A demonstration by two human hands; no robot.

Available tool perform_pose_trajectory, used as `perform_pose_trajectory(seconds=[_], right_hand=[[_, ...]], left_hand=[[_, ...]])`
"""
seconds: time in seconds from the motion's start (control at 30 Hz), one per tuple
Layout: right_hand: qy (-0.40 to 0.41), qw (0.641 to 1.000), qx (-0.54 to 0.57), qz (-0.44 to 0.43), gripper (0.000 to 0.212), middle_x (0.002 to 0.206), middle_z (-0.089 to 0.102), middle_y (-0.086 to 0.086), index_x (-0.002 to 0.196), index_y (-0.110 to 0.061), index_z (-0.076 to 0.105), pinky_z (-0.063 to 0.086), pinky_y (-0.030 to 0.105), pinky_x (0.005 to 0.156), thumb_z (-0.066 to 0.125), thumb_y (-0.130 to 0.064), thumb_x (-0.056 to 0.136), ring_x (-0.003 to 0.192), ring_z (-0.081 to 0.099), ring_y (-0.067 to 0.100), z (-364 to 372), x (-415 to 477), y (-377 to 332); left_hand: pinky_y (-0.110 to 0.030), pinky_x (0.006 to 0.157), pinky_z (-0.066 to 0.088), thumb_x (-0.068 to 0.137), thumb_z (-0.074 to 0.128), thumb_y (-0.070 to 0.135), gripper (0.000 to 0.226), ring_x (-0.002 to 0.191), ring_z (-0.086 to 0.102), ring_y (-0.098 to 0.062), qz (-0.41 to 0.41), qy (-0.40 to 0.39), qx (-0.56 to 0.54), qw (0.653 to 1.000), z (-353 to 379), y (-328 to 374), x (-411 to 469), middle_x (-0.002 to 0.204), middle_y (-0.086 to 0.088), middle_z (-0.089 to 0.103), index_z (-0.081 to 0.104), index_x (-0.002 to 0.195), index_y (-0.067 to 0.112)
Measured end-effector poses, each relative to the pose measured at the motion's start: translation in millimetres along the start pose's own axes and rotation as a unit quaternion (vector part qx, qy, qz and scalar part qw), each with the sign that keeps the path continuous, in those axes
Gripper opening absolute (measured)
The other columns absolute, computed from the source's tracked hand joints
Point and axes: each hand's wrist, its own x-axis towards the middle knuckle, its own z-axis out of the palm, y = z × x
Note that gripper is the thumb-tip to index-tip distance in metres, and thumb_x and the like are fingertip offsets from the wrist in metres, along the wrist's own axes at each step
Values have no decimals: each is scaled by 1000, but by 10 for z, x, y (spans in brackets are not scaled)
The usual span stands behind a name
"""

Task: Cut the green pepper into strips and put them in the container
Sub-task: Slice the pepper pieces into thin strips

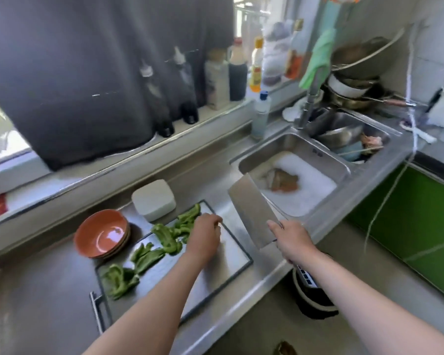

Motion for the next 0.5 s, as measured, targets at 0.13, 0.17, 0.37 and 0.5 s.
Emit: perform_pose_trajectory(seconds=[0.13,0.17,0.37,0.5], right_hand=[[-6,1000,3,-16,49,62,55,6,63,-15,45,50,39,65,50,-42,103,60,55,28,258,45,-193],[-13,1000,-4,-20,49,61,56,8,63,-15,45,52,40,62,50,-42,103,57,56,28,284,75,-215],[-62,996,-39,-55,48,61,57,6,66,-16,45,44,28,46,46,-45,104,49,54,26,296,403,-255],[-90,990,-59,-87,50,59,53,2,63,-17,39,47,34,58,47,-45,103,52,49,25,204,696,-281]], left_hand=[[-38,94,43,85,58,0,34,110,55,-36,11,51,52,997,-178,-421,-18,115,-14,66,71,115,7],[-37,94,43,85,59,0,35,111,54,-36,20,49,67,996,-201,-455,-11,118,-14,66,71,117,9],[-33,96,37,90,56,12,38,119,50,-28,40,-15,195,980,-170,-395,154,121,-1,67,67,125,24],[-35,87,36,86,58,8,36,103,54,-29,9,29,178,984,-88,-315,255,102,0,70,73,112,27]])
